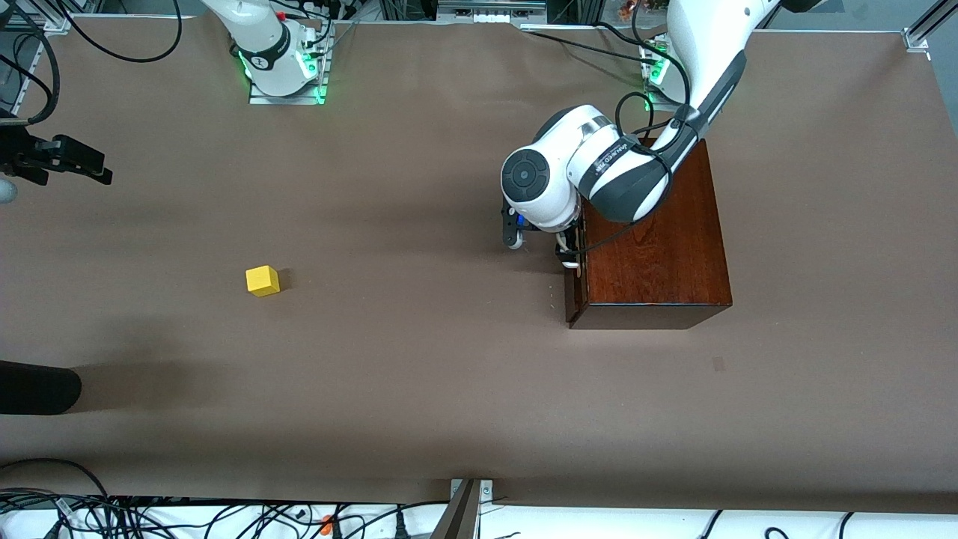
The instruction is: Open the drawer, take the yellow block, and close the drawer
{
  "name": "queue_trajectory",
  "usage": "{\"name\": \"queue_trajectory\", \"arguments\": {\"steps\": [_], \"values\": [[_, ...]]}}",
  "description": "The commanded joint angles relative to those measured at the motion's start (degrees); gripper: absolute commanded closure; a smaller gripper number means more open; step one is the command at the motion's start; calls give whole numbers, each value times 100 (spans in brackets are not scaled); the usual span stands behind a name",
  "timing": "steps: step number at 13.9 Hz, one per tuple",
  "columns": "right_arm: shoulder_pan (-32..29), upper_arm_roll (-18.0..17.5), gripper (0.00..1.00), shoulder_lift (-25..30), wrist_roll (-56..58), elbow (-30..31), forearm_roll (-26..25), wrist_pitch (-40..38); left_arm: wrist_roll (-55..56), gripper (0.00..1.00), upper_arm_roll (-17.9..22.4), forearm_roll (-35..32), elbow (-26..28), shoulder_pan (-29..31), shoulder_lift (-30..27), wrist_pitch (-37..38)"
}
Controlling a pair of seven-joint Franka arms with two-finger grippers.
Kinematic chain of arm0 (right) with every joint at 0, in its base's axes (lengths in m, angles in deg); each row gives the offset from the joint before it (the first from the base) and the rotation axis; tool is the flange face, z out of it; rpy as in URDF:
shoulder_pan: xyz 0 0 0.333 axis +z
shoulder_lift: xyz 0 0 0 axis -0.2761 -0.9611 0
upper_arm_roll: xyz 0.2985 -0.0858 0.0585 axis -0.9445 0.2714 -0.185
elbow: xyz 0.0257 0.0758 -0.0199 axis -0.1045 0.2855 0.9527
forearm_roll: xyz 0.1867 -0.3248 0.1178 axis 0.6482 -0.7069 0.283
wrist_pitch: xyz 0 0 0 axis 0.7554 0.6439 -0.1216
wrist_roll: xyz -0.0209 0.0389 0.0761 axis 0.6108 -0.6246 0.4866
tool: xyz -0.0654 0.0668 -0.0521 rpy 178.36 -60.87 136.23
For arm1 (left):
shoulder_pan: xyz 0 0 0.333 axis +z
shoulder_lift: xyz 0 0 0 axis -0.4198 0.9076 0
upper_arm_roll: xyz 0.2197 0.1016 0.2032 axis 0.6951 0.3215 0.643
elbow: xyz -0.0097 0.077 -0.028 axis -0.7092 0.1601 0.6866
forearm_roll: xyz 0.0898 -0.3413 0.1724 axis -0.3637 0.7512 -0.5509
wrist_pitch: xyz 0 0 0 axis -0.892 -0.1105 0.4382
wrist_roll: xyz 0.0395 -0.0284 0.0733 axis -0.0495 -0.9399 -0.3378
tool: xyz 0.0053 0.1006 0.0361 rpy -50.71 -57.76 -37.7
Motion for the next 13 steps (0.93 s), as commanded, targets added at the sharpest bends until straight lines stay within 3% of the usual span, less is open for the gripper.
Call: {"name": "queue_trajectory", "arguments": {"steps": [1,8,13], "values": [[-73,-75,0,74,-48,84,-92,40,378,0,31,-93,-115,7,-256,183],[-73,-102,0,30,-39,-13,-101,31,2616,0,23,407,-836,-591,-237,174],[-73,-102,0,22,-48,-22,-101,40,4517,0,75,698,-1048,-495,-966,480]]}}
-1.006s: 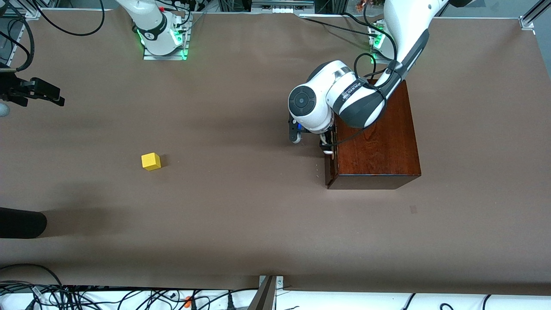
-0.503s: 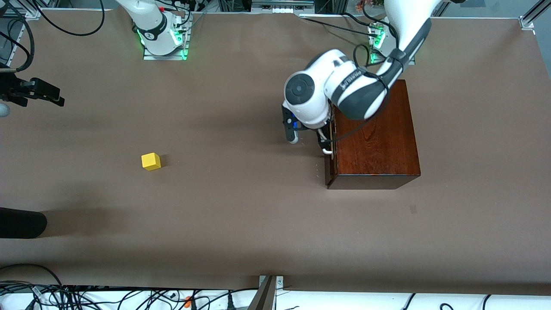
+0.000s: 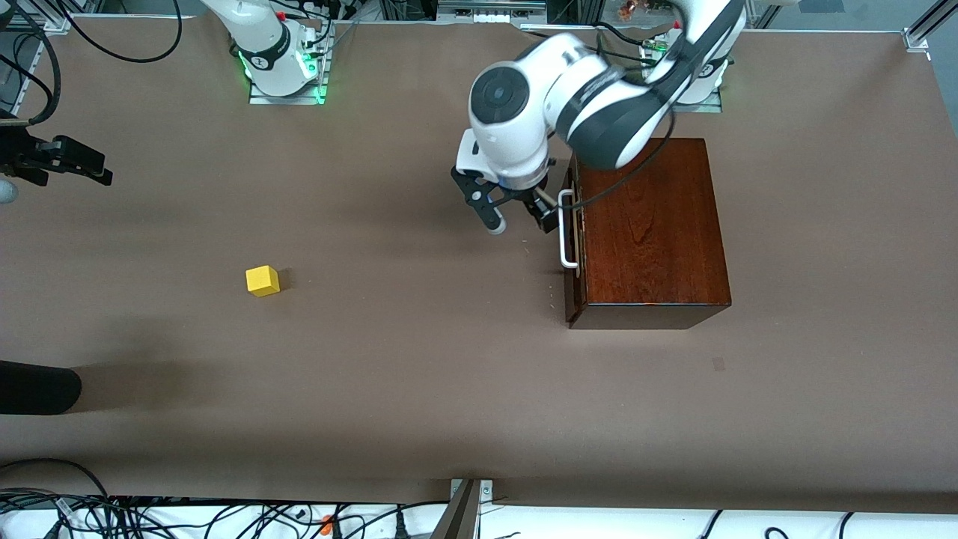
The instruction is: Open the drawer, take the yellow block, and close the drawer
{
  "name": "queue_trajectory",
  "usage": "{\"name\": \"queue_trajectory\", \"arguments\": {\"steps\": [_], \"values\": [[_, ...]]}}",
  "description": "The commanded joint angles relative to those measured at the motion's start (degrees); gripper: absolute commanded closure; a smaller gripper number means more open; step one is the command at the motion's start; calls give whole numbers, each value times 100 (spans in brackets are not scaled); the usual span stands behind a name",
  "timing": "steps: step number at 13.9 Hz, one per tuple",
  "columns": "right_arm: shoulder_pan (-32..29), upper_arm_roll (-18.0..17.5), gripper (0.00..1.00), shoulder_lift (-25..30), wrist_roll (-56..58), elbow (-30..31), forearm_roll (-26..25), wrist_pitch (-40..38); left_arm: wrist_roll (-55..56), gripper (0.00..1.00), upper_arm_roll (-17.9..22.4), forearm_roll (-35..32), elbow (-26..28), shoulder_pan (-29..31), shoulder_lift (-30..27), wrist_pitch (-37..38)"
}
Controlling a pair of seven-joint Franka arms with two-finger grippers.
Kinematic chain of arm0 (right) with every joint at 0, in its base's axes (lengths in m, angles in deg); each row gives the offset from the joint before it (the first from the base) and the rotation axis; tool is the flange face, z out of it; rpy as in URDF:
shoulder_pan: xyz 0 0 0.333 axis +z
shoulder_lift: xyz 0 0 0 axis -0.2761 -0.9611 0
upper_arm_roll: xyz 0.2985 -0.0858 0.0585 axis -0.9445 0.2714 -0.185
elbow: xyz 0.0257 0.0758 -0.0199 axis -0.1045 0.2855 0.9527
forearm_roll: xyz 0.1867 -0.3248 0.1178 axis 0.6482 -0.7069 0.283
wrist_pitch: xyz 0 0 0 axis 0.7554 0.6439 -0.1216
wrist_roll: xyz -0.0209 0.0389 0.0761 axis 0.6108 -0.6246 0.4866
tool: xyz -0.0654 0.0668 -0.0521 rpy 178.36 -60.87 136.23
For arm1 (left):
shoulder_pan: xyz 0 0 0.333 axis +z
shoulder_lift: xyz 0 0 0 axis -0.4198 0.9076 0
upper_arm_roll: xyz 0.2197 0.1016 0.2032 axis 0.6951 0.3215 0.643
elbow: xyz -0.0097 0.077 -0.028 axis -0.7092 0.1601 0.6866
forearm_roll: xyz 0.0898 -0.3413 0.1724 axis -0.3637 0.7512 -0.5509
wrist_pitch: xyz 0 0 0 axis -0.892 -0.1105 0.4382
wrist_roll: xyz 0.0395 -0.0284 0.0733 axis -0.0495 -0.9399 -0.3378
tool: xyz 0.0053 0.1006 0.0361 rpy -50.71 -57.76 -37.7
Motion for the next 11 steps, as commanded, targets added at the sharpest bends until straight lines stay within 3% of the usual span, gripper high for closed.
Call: {"name": "queue_trajectory", "arguments": {"steps": [1,4,7,9,11], "values": [[-73,-86,0,25,-56,-19,-91,14,677,0,92,154,-162,116,-492,404],[-73,-86,0,25,-57,-19,-91,14,1319,0,101,294,-848,590,-493,1001],[-73,-86,0,25,-57,-19,-82,5,1409,0,40,373,-859,1407,-720,1143],[-73,-86,0,25,-57,-19,-82,5,1400,0,66,793,-780,1881,-949,1275],[-73,-86,0,25,-57,-19,-82,5,1382,0,371,944,-700,1972,-1134,1608]]}}
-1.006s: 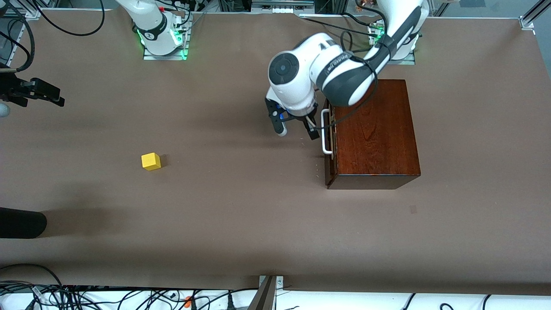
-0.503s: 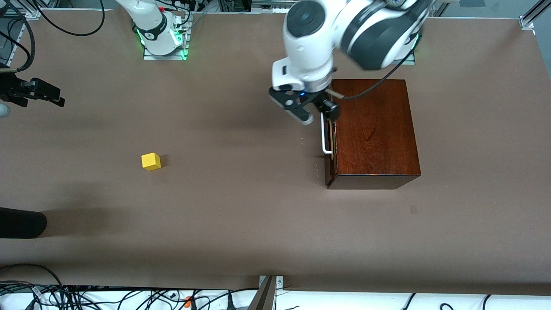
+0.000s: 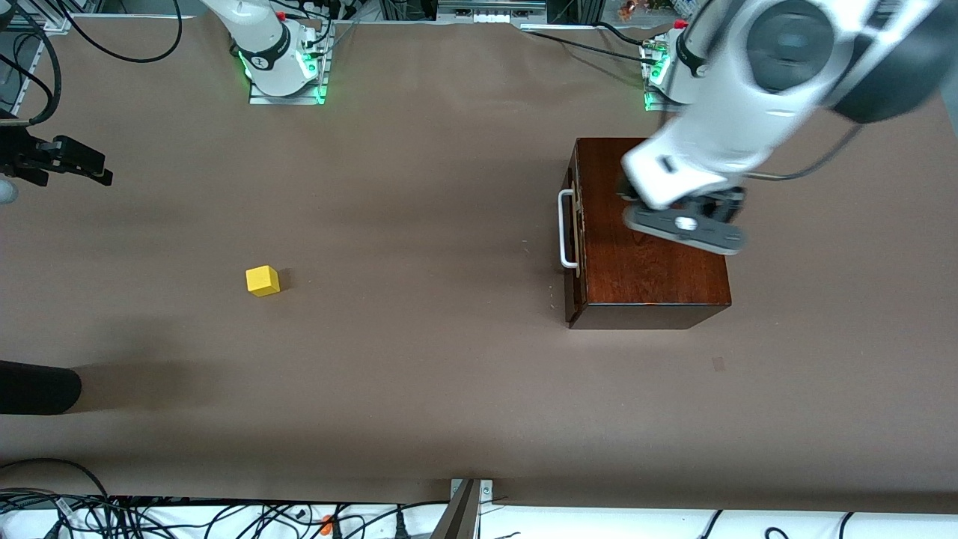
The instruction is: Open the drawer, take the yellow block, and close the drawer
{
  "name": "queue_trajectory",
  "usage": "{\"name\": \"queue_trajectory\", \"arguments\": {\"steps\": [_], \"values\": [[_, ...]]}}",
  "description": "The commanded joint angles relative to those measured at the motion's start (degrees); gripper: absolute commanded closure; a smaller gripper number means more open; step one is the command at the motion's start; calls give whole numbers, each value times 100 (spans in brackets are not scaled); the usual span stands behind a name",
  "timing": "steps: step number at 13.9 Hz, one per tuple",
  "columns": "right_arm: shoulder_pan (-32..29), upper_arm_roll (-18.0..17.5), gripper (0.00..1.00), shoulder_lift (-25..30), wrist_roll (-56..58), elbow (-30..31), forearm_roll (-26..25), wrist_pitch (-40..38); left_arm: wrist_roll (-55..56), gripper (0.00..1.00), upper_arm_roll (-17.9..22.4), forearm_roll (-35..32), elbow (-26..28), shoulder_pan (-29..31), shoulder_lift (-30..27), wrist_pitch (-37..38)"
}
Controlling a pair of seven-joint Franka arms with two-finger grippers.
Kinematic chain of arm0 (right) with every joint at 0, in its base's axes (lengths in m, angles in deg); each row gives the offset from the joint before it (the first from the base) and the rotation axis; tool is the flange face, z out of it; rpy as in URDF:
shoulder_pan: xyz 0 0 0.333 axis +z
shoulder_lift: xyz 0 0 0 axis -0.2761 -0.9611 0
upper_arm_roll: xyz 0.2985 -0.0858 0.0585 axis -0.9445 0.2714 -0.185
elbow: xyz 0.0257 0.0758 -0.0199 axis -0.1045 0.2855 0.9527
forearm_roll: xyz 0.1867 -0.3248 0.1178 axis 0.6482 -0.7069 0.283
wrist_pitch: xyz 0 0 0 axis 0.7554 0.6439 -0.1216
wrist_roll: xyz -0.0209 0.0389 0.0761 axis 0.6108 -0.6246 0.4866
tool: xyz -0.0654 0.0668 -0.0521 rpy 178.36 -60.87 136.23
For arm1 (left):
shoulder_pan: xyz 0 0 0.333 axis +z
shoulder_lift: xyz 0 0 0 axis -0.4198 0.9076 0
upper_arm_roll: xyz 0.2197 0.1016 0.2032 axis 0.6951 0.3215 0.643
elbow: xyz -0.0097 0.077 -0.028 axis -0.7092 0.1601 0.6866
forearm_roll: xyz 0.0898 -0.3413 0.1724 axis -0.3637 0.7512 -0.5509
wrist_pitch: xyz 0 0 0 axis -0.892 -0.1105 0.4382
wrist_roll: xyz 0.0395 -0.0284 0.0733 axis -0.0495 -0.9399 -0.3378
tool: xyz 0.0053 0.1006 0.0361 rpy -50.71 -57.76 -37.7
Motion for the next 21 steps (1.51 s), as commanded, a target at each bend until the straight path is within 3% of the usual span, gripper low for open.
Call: {"name": "queue_trajectory", "arguments": {"steps": [1,4,7,9,12,16,21], "values": [[-64,-83,0,25,-57,-19,-71,0,16,0,604,415,177,5,-497,361],[-64,-83,0,25,-57,-19,-62,-9,-868,0,1572,689,738,-180,-1033,292],[-64,-83,0,25,-57,-19,-45,-18,-1450,0,2153,829,1143,-197,-1394,187],[-64,-83,0,25,-57,-19,-45,-18,-1759,0,2452,830,1739,-241,-1797,-207],[-64,-83,0,25,-57,-19,-36,-27,-1786,0,2550,830,2628,-276,-2387,-587],[-64,-92,0,25,-74,-19,-27,-27,-1620,0,2541,1066,2638,-180,-2450,-552],[-55,-100,0,25,-74,-19,-10,-44,-495,0,2515,1093,2638,-57,-2450,-552]]}}
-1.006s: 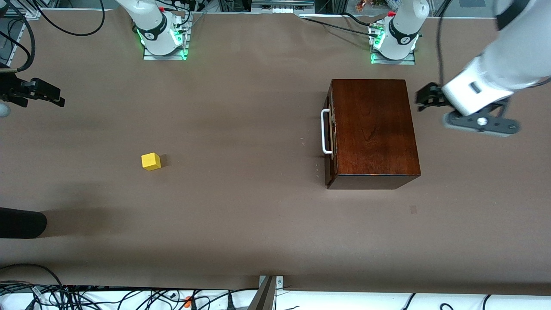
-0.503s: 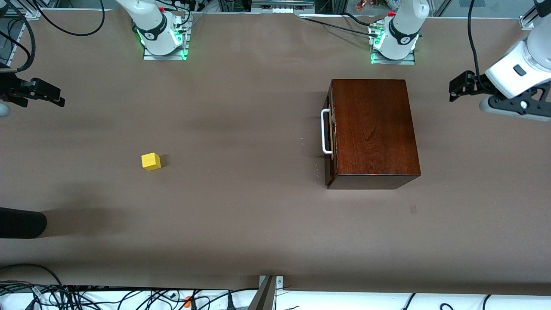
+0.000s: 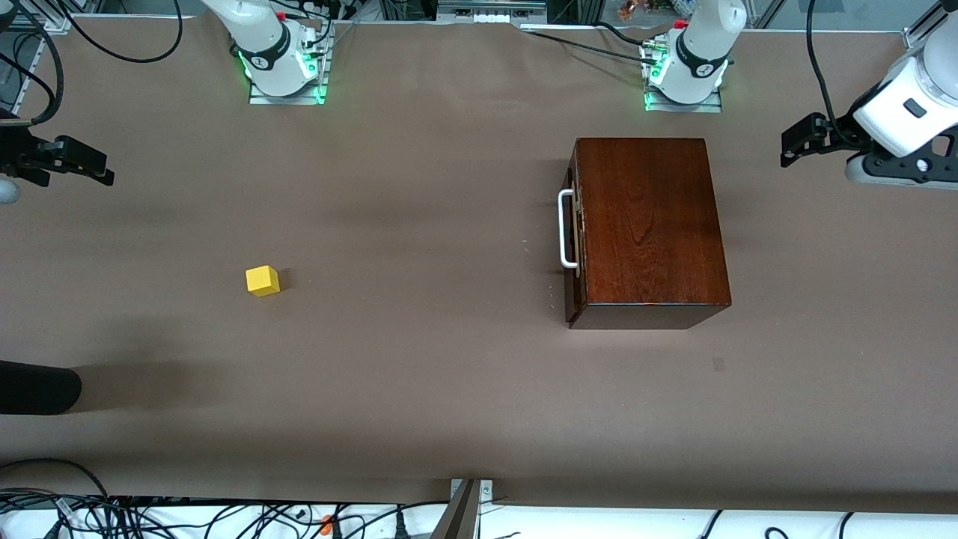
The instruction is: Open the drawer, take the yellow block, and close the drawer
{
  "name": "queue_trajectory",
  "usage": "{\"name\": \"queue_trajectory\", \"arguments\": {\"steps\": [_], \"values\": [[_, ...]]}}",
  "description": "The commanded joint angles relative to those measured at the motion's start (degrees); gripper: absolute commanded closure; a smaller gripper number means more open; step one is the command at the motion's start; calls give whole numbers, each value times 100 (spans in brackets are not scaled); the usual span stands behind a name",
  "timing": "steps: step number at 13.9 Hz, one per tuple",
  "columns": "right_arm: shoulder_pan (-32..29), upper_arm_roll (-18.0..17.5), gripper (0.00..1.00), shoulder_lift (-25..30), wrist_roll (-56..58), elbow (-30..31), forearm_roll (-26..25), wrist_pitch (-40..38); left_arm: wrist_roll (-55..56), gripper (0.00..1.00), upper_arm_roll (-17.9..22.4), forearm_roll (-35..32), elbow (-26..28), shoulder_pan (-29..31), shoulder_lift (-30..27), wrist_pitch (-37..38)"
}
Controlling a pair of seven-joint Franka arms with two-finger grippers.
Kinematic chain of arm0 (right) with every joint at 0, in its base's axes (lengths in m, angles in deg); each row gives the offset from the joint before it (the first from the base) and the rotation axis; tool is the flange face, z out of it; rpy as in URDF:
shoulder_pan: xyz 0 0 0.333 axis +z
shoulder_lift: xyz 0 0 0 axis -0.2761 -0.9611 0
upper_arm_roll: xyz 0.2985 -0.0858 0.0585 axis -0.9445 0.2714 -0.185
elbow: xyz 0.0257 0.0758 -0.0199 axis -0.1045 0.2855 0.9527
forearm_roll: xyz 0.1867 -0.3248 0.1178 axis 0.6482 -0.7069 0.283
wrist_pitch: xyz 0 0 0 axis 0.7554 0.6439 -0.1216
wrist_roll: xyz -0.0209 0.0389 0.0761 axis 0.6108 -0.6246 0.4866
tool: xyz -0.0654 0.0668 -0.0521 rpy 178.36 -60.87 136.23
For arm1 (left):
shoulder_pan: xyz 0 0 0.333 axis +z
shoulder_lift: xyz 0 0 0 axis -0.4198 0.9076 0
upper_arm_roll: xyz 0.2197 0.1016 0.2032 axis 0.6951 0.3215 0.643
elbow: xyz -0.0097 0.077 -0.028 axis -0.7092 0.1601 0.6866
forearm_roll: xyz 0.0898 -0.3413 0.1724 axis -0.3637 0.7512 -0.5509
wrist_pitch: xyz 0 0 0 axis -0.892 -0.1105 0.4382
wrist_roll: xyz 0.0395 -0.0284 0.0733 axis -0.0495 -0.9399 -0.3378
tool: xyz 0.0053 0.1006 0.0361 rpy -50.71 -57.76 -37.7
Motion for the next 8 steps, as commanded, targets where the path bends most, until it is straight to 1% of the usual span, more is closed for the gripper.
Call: {"name": "queue_trajectory", "arguments": {"steps": [1,4,8], "values": [[-55,-72,0,25,-74,-10,-10,-51,330,0,-6,133,162,32,-150,-97],[-55,-72,0,25,-74,-10,-10,-60,84,0,-14,116,162,33,-150,-106],[-55,-72,0,25,-74,-10,-10,-60,39,0,-32,98,162,24,-150,-123]]}}
